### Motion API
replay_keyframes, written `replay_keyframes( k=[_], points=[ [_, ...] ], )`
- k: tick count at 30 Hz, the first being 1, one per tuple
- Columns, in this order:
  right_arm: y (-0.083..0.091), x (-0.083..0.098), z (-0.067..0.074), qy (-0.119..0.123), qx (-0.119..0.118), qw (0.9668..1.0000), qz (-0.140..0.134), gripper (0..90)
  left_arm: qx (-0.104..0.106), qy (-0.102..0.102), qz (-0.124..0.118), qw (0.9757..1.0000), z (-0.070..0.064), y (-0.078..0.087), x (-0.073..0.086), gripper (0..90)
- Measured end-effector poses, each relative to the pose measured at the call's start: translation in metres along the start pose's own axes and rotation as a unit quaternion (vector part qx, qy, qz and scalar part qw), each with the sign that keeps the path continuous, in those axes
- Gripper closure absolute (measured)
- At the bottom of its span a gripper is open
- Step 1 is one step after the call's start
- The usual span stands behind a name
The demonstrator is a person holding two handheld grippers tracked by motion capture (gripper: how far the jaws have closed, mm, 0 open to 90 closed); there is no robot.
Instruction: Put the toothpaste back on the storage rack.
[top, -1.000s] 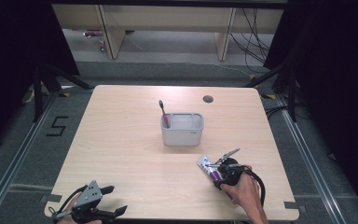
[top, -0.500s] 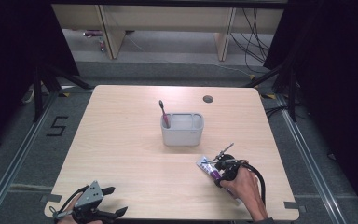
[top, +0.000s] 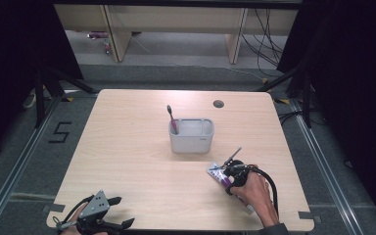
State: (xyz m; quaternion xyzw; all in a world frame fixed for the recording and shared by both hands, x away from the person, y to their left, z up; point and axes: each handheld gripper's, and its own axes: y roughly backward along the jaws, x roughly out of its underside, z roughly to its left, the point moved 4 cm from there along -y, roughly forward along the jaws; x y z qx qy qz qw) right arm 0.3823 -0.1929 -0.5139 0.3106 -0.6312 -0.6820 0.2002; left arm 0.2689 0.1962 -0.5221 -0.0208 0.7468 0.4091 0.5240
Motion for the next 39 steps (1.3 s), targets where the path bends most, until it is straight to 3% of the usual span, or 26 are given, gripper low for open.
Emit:
replay_keyframes(
  k=[8, 10, 13, 18, 19, 21, 22, 25, 26, 30, 31, 33, 35, 36, 39],
  points=[
    [0.001, -0.001, -0.006, -0.011, -0.016, 0.9998, 0.005, 58.7, 0.004, 0.000, 0.004, 1.0000, 0.001, 0.001, -0.001, 15.9],
    [0.001, -0.002, -0.008, -0.010, -0.020, 0.9997, 0.003, 58.9, -0.003, -0.005, 0.002, 1.0000, 0.001, 0.001, 0.000, 15.9],
    [0.000, -0.003, -0.010, 0.000, -0.016, 0.9999, -0.001, 59.7, 0.003, 0.001, 0.003, 1.0000, 0.001, 0.002, -0.001, 15.9],
    [0.002, -0.004, -0.009, -0.010, -0.012, 0.9998, 0.008, 61.8, 0.001, -0.001, 0.001, 1.0000, 0.001, 0.001, -0.001, 16.0],
    [0.002, -0.004, -0.009, -0.009, -0.008, 0.9999, 0.005, 63.6, 0.003, -0.002, 0.004, 1.0000, 0.001, 0.001, -0.001, 15.9],
    [0.007, -0.005, -0.013, -0.004, 0.009, 0.9999, -0.007, 76.0, -0.001, -0.003, 0.003, 1.0000, 0.000, 0.001, 0.000, 15.9],
    [0.009, -0.004, -0.016, -0.007, 0.015, 0.9998, -0.005, 76.1, 0.001, -0.003, 0.004, 1.0000, 0.001, 0.001, 0.000, 16.0],
    [0.008, -0.003, -0.018, -0.013, 0.002, 0.9999, -0.001, 76.1, 0.002, -0.004, 0.004, 1.0000, 0.001, 0.002, 0.000, 15.9],
    [0.007, -0.003, -0.019, 0.000, 0.003, 1.0000, -0.005, 76.1, 0.000, -0.004, 0.004, 1.0000, 0.001, 0.002, 0.000, 16.0],
    [0.006, -0.003, -0.019, -0.003, -0.001, 1.0000, 0.000, 76.0, 0.001, 0.000, -0.002, 1.0000, -0.001, -0.001, 0.000, 16.0],
    [0.006, -0.003, -0.019, -0.004, -0.003, 1.0000, 0.001, 76.0, -0.005, -0.017, 0.008, 0.9998, 0.002, 0.000, 0.001, 15.9],
    [0.006, -0.004, -0.020, 0.000, -0.005, 1.0000, 0.001, 76.0, 0.001, -0.003, 0.002, 1.0000, 0.000, 0.001, -0.001, 16.0],
    [0.005, -0.004, -0.019, -0.010, -0.006, 0.9999, 0.007, 75.8, -0.003, -0.002, 0.002, 1.0000, 0.001, 0.000, 0.000, 16.0],
    [0.004, -0.004, -0.021, 0.005, -0.005, 1.0000, 0.004, 75.8, -0.002, -0.006, -0.002, 1.0000, 0.001, 0.000, 0.000, 16.0],
    [0.002, -0.005, -0.021, 0.006, -0.005, 0.9999, 0.010, 75.8, 0.001, -0.003, 0.004, 1.0000, 0.001, 0.001, -0.001, 16.0]
  ],
)
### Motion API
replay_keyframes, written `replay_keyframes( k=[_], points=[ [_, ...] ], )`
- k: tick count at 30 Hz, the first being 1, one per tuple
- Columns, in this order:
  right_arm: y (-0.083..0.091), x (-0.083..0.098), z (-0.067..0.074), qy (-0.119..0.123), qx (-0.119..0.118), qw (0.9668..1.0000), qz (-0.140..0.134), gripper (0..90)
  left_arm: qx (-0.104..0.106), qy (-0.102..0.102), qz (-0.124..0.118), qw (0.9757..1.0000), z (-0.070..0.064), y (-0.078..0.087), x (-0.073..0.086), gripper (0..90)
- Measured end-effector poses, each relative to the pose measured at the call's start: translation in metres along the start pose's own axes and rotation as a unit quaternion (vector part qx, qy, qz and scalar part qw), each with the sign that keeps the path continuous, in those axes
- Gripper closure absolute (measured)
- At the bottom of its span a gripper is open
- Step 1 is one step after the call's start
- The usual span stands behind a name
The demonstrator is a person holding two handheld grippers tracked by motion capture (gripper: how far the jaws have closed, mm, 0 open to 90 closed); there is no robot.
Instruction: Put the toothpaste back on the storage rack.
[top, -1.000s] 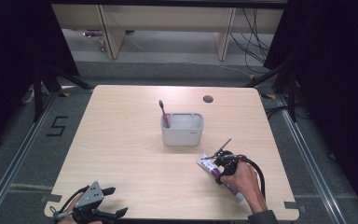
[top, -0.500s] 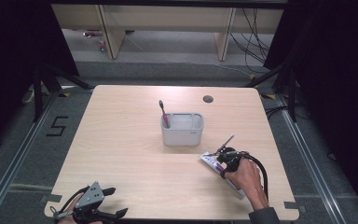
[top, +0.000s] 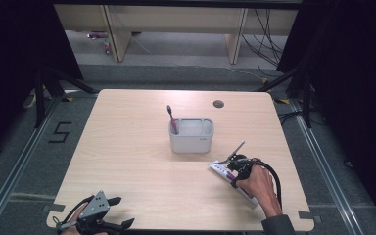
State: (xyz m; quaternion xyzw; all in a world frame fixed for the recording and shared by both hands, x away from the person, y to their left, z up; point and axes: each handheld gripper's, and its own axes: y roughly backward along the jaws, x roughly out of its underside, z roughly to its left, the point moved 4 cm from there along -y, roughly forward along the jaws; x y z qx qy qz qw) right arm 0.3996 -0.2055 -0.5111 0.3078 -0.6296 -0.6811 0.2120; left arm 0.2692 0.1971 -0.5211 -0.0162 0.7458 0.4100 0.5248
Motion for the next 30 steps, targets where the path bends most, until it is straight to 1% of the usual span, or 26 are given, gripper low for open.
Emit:
replay_keyframes(
  k=[1, 2, 3, 4, 5, 6, 7, 8, 11, 12, 14, 16, 17, 18, 19, 20, 21, 22, 23, 24, 25, 26, 27, 28, 29, 30],
  points=[
    [-0.0007, 0.0000, -0.0008, 0.006, 0.000, 1.0000, -0.001, 75.8, -0.005, -0.001, 0.002, 1.0000, -0.0003, 0.0001, 0.0004, 16.0],
    [-0.0007, 0.0002, 0.0002, -0.002, -0.001, 1.0000, 0.001, 75.8, -0.003, -0.006, -0.001, 1.0000, -0.0003, -0.0004, 0.0011, 16.0],
    [-0.0004, 0.0000, 0.0003, -0.004, -0.002, 1.0000, 0.005, 75.7, -0.004, -0.010, 0.003, 0.9999, 0.0001, -0.0001, 0.0012, 16.0],
    [-0.0006, 0.0001, 0.0007, -0.009, -0.005, 0.9999, 0.007, 75.7, -0.010, -0.013, 0.006, 0.9998, 0.0013, -0.0008, 0.0009, 16.0],
    [-0.0014, -0.0006, -0.0007, -0.001, -0.002, 1.0000, 0.003, 75.6, 0.001, -0.001, 0.004, 1.0000, -0.0008, -0.0007, 0.0005, 16.0],
    [-0.0021, -0.0010, -0.0005, 0.000, -0.003, 1.0000, 0.003, 75.6, 0.002, 0.001, 0.001, 1.0000, -0.0017, -0.0018, 0.0009, 16.0],
    [-0.0022, -0.0013, 0.0004, -0.007, -0.001, 0.9999, 0.008, 75.6, -0.002, -0.007, 0.002, 1.0000, -0.0014, -0.0017, 0.0015, 16.0],
    [-0.0022, -0.0016, -0.0002, 0.000, -0.002, 0.9999, 0.010, 75.6, 0.002, -0.006, -0.002, 1.0000, -0.0022, -0.0023, 0.0012, 16.0],
    [-0.0025, -0.0028, -0.0002, 0.006, 0.000, 0.9998, 0.017, 75.6, 0.002, -0.005, 0.004, 1.0000, -0.0020, -0.0021, 0.0009, 16.0],
    [-0.0019, -0.0033, 0.0011, -0.002, 0.000, 0.9997, 0.022, 75.7, 0.000, -0.006, 0.000, 1.0000, -0.0022, -0.0024, 0.0014, 16.0],
    [-0.0023, -0.0036, 0.0005, 0.006, -0.001, 0.9997, 0.022, 75.8, 0.001, -0.007, 0.000, 1.0000, -0.0020, -0.0024, 0.0012, 16.0],
    [-0.0022, -0.0033, 0.0000, 0.005, -0.007, 0.9997, 0.022, 75.9, 0.000, -0.007, 0.006, 1.0000, -0.0017, -0.0022, 0.0011, 16.0],
    [-0.0018, -0.0032, 0.0004, -0.002, -0.010, 0.9997, 0.024, 75.9, 0.001, -0.016, 0.010, 0.9998, -0.0005, -0.0019, 0.0017, 16.0],
    [-0.0020, -0.0031, -0.0002, 0.001, -0.011, 0.9997, 0.024, 76.0, 0.004, -0.005, -0.002, 1.0000, -0.0031, -0.0033, 0.0011, 16.0],
    [-0.0026, -0.0039, -0.0018, 0.010, -0.009, 0.9997, 0.021, 76.0, 0.003, -0.004, 0.000, 1.0000, -0.0031, -0.0028, 0.0006, 16.0],
    [-0.0025, -0.0043, -0.0026, 0.014, -0.011, 0.9996, 0.022, 76.0, 0.003, -0.004, -0.002, 1.0000, -0.0026, -0.0029, 0.0006, 16.0],
    [-0.0023, -0.0046, -0.0026, 0.014, -0.013, 0.9994, 0.028, 76.0, 0.001, -0.006, 0.004, 1.0000, -0.0018, -0.0019, 0.0009, 16.0],
    [-0.0023, -0.0048, -0.0021, 0.008, -0.014, 0.9994, 0.031, 76.1, -0.002, -0.008, 0.006, 0.9999, -0.0010, -0.0015, 0.0012, 16.0],
    [-0.0025, -0.0048, -0.0025, 0.011, -0.014, 0.9994, 0.030, 76.1, -0.002, -0.007, 0.004, 1.0000, -0.0010, -0.0014, 0.0011, 16.0],
    [-0.0034, -0.0045, -0.0033, 0.008, -0.009, 0.9994, 0.031, 76.2, -0.001, -0.004, 0.002, 1.0000, -0.0013, -0.0016, 0.0009, 15.8],
    [-0.0026, -0.0046, -0.0014, 0.000, -0.018, 0.9993, 0.034, 76.2, 0.001, -0.002, -0.001, 1.0000, -0.0015, -0.0022, 0.0007, 15.7],
    [-0.0022, -0.0046, -0.0029, 0.010, -0.017, 0.9993, 0.031, 76.3, 0.002, -0.003, -0.002, 1.0000, -0.0015, -0.0025, 0.0009, 15.7],
    [-0.0027, -0.0046, -0.0050, 0.027, -0.018, 0.9993, 0.022, 76.4, 0.000, -0.006, 0.000, 1.0000, -0.0012, -0.0022, 0.0011, 15.7],
    [-0.0016, -0.0041, -0.0027, 0.011, -0.016, 0.9996, 0.022, 76.5, 0.000, -0.007, 0.004, 1.0000, -0.0012, -0.0016, 0.0010, 15.7],
    [-0.0023, -0.0026, -0.0038, 0.018, -0.016, 0.9995, 0.020, 76.5, 0.000, -0.006, 0.003, 1.0000, -0.0012, -0.0014, 0.0006, 15.7],
    [-0.0013, -0.0019, -0.0033, 0.018, -0.023, 0.9994, 0.018, 76.5, 0.005, -0.004, 0.002, 1.0000, -0.0013, -0.0012, 0.0002, 15.7]
  ],
)
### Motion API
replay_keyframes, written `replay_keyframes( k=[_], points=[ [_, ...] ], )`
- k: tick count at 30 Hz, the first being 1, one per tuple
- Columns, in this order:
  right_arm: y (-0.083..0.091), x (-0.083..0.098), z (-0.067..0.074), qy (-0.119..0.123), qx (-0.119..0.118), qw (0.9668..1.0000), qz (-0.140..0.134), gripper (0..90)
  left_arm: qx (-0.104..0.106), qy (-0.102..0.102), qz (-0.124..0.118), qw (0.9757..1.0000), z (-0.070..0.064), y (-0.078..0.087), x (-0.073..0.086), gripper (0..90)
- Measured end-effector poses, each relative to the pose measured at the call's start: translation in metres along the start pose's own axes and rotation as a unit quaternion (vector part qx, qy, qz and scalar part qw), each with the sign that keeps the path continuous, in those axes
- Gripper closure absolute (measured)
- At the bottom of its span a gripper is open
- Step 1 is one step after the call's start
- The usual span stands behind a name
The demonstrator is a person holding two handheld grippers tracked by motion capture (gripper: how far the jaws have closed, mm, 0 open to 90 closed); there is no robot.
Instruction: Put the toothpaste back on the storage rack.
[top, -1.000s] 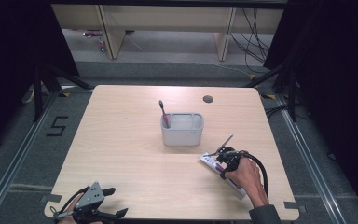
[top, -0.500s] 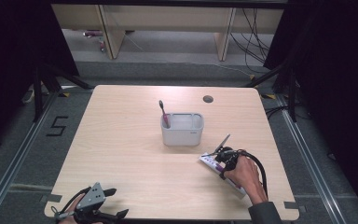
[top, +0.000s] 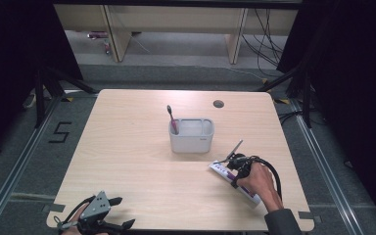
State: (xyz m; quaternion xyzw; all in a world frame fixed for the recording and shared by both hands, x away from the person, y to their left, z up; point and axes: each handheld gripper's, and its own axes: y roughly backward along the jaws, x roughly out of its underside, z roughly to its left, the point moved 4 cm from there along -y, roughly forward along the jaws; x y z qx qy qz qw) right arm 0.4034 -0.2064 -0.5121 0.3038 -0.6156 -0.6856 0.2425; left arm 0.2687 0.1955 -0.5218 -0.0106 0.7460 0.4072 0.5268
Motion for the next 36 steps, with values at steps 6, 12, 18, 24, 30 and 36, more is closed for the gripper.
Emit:
replay_keyframes(
  k=[6, 12, 18, 24, 30, 36],
  points=[
    [0.004, 0.007, -0.006, 0.006, 0.001, 0.9998, -0.022, 76.7, -0.008, -0.003, -0.002, 1.0000, 0.002, 0.000, 0.000, 15.7],
    [0.020, 0.011, -0.006, -0.005, -0.001, 0.9986, -0.053, 76.7, -0.001, -0.003, 0.002, 1.0000, 0.001, 0.000, 0.000, 15.7],
    [0.035, 0.013, -0.008, -0.005, -0.002, 0.9959, -0.090, 76.7, -0.005, -0.002, -0.004, 1.0000, 0.001, 0.000, -0.001, 15.8],
    [0.049, 0.014, -0.007, -0.024, -0.011, 0.9892, -0.144, 76.7, -0.006, 0.003, -0.004, 1.0000, 0.001, 0.000, -0.001, 15.7],
    [0.063, 0.015, -0.007, -0.030, -0.005, 0.9792, -0.200, 76.7, -0.006, 0.005, -0.006, 0.9999, 0.001, 0.000, -0.001, 15.7],
    [0.076, 0.013, -0.008, -0.028, -0.007, 0.9655, -0.259, 76.7, -0.006, 0.003, -0.004, 1.0000, 0.001, 0.000, 0.000, 15.7]
  ],
)
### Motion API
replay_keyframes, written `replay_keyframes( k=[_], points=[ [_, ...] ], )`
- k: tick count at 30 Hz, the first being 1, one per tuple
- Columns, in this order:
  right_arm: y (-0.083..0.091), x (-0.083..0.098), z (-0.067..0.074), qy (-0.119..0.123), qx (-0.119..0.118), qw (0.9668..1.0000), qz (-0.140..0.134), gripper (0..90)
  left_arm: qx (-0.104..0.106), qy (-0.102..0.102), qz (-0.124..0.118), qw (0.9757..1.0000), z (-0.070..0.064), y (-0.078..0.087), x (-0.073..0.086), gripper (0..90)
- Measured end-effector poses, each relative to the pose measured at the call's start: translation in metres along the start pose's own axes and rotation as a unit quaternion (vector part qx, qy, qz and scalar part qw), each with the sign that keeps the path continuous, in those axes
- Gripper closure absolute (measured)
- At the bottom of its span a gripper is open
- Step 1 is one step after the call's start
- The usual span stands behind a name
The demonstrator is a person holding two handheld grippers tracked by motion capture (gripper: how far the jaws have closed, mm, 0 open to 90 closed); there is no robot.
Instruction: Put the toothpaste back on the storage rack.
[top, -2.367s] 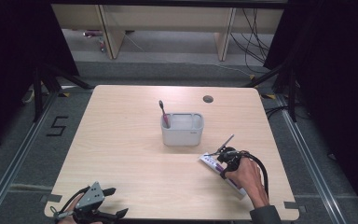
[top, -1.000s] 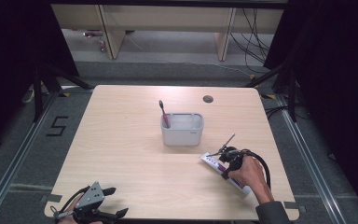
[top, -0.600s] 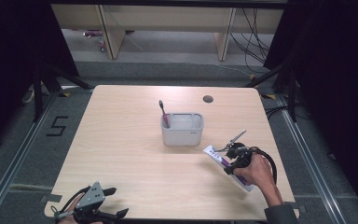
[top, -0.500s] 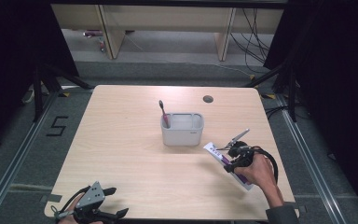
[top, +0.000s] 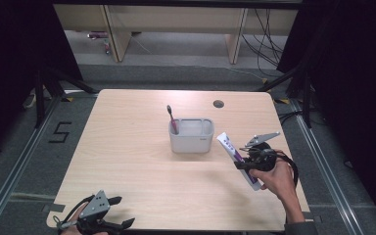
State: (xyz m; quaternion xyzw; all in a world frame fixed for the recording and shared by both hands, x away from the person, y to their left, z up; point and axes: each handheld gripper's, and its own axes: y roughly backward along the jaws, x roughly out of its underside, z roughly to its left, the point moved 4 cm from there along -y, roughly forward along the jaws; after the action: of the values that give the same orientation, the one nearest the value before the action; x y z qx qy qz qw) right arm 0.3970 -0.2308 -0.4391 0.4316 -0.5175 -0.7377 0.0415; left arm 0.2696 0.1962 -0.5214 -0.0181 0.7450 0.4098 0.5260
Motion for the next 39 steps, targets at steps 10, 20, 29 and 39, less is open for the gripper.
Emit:
replay_keyframes(
  k=[10, 20, 29, 39],
  points=[
    [0.007, -0.011, 0.003, -0.020, -0.008, 0.9979, -0.060, 76.8, 0.001, -0.002, 0.000, 1.0000, 0.000, -0.001, 0.000, 15.7],
    [0.007, -0.027, 0.003, -0.004, 0.006, 0.9943, -0.107, 76.8, -0.003, 0.001, 0.003, 1.0000, 0.000, 0.001, 0.000, 15.8],
    [0.011, -0.048, 0.007, -0.002, 0.007, 0.9882, -0.153, 76.8, -0.002, -0.006, 0.002, 1.0000, 0.000, 0.000, 0.000, 15.9],
    [0.014, -0.065, 0.006, -0.014, -0.009, 0.9808, -0.194, 76.8, 0.000, -0.004, 0.005, 1.0000, -0.002, 0.000, 0.001, 15.9]
  ],
)
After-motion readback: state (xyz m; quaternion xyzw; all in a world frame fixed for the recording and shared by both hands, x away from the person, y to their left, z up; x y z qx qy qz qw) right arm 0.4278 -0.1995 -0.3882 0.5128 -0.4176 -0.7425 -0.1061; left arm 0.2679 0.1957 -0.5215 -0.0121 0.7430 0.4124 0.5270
